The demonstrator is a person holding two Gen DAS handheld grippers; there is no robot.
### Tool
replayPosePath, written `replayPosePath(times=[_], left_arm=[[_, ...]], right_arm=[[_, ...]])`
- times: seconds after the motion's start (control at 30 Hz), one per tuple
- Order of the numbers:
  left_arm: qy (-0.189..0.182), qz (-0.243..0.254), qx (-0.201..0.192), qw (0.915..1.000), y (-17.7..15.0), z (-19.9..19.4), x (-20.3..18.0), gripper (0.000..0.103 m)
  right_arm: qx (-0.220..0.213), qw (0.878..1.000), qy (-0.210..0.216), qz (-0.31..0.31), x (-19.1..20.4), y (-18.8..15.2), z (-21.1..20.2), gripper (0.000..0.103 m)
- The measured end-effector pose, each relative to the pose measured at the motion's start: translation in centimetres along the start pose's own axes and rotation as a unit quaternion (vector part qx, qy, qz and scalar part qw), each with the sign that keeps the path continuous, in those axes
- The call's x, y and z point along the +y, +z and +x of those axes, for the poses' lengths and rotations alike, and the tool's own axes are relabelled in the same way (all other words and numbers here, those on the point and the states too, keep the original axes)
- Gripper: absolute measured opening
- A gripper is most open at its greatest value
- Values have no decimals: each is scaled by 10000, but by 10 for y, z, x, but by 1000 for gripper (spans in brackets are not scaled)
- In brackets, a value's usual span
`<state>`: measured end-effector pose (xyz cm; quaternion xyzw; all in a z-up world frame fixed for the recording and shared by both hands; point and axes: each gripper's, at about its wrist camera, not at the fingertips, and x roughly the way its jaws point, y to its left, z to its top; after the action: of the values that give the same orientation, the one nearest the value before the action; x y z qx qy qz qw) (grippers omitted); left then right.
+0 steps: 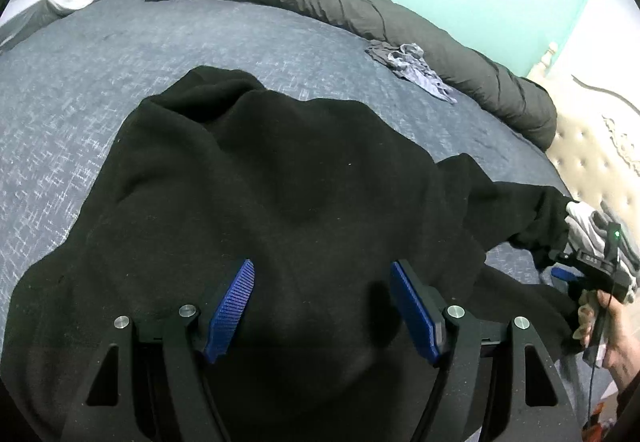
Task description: Fold clothes
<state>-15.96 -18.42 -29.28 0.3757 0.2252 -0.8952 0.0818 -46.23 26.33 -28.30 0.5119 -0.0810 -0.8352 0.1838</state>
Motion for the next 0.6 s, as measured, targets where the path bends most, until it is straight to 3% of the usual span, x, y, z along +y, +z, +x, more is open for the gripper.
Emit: replayPosePath(times=[0.07, 0.23, 0.4, 0.47, 0.6], left_arm=[[-14, -2, -20, 10000, 1, 0, 0, 74], [-42, -103, -44, 9999, 1, -1, 5, 74], [-51, -79, -96, 9999, 2, -4, 3, 74], [-50, -90, -107, 9999, 2, -5, 4, 74], [-42, -117, -118, 9999, 3, -6, 5, 74]], right_arm=[[-184, 9998, -62, -39, 1, 4, -10, 11], [-924, 9945, -334, -371, 4, 28, -61, 8], [-1617, 9776, -892, -1015, 15, 56, -112, 7], [-1549, 9730, -1192, -1228, 17, 63, -114, 7], [-654, 9764, -1684, -1181, -10, 64, -81, 9]])
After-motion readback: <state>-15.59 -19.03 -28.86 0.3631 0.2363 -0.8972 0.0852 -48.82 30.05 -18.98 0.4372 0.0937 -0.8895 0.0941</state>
